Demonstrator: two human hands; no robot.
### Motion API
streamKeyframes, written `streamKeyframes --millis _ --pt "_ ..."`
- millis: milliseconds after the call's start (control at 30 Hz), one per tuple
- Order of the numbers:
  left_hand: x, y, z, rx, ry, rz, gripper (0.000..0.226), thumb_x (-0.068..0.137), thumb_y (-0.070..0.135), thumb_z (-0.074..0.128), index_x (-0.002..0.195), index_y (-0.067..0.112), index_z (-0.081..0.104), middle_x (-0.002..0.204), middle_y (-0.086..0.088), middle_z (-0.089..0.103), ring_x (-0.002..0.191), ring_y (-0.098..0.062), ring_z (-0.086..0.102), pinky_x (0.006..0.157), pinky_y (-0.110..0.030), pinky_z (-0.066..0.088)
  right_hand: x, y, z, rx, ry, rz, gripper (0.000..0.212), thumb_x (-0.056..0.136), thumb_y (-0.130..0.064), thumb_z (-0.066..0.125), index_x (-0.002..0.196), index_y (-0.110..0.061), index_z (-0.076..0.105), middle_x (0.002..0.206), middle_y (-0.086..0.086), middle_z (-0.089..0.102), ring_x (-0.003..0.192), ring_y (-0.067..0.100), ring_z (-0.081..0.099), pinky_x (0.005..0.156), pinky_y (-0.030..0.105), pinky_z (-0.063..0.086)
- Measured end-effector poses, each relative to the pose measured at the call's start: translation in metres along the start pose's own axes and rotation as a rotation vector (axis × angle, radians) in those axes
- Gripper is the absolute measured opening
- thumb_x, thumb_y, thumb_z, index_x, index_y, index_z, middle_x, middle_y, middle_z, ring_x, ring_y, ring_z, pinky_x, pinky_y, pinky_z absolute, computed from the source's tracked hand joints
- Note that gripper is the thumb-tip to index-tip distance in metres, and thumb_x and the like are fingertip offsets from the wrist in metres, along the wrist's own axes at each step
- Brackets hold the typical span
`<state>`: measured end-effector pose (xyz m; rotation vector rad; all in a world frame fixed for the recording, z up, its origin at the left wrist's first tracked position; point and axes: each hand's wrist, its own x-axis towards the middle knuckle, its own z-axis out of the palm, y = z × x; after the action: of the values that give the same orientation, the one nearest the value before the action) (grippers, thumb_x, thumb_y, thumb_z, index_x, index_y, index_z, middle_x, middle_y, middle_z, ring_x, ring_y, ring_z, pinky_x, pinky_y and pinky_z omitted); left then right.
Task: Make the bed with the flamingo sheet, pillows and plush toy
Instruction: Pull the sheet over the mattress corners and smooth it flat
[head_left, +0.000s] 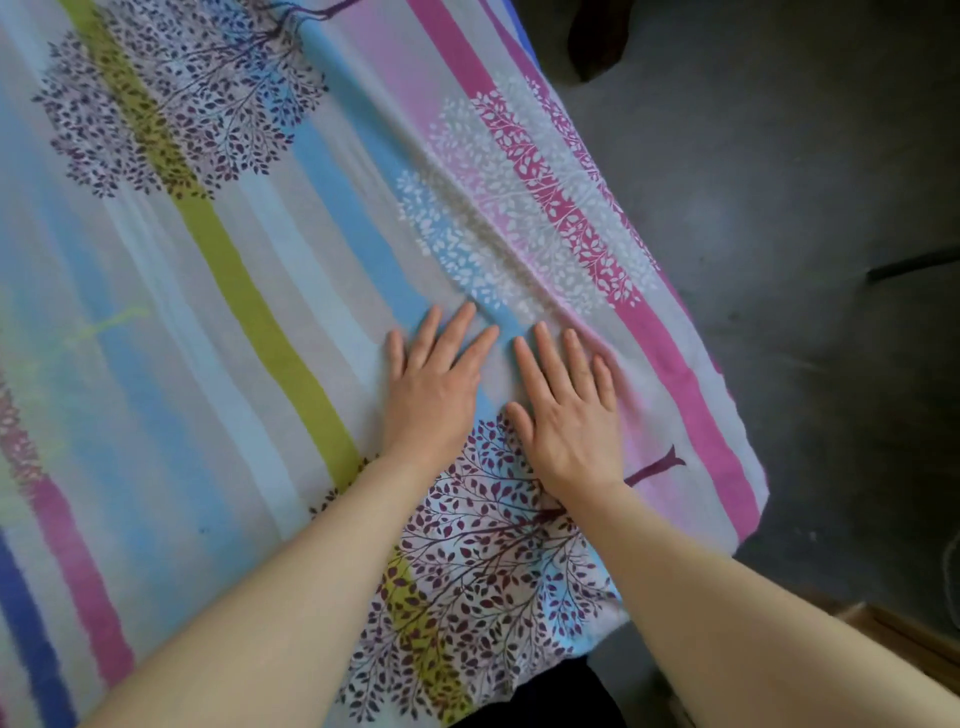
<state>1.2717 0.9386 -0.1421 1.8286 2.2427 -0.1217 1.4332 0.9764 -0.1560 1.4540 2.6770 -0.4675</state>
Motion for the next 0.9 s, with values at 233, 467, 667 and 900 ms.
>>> streamKeyframes --millis 233,467,667,900 --pt "0.043 0.053 -0.002 0.04 -0.044 0.173 0.057 0.099 0.035 0.034 0.15 0.036 0.01 0.16 0.012 -0.001 0.148 -0.02 0.001 0.113 -0.058 0.003 0.005 0.063 -0.021 -0.062 -0.048 0.221 0.066 0.092 -0.057 0.018 0.152 -0.03 0.013 0.16 -0.003 0.008 0.148 0.023 0.008 0.116 0.052 0.014" --pt "0.078 0.069 -0.024 -0.252 -0.142 0.241 0.048 0.098 0.021 0.043 0.142 0.037 0.036 0.157 0.015 0.017 0.146 -0.01 0.014 0.115 -0.054 0.002 0.016 0.053 -0.035 0.06 -0.049 0.326 0.054 0.098 -0.043 0.031 0.15 -0.032 0.021 0.16 -0.006 0.011 0.147 0.027 0.007 0.114 0.055 0.01" --pt "0.072 0.033 -0.044 -0.682 0.19 0.076 0.036 0.081 -0.004 0.056 0.109 0.014 0.069 0.126 -0.006 0.06 0.117 -0.025 0.053 0.105 -0.036 0.037 0.061 0.045 -0.051 0.204 0.158 0.387 0.046 0.088 -0.029 0.047 0.134 -0.021 0.048 0.139 0.003 0.046 0.125 0.029 0.043 0.106 0.042 0.034" --pt "0.094 -0.031 -0.05 -0.492 0.226 -0.232 0.045 0.078 0.006 0.068 0.123 0.01 0.061 0.14 -0.012 0.047 0.129 -0.03 0.044 0.109 -0.037 0.033 0.146 -0.011 -0.06 0.219 0.148 0.257 0.05 0.09 -0.027 0.052 0.139 -0.022 0.041 0.149 0.004 0.034 0.134 0.028 0.034 0.106 0.042 0.029"
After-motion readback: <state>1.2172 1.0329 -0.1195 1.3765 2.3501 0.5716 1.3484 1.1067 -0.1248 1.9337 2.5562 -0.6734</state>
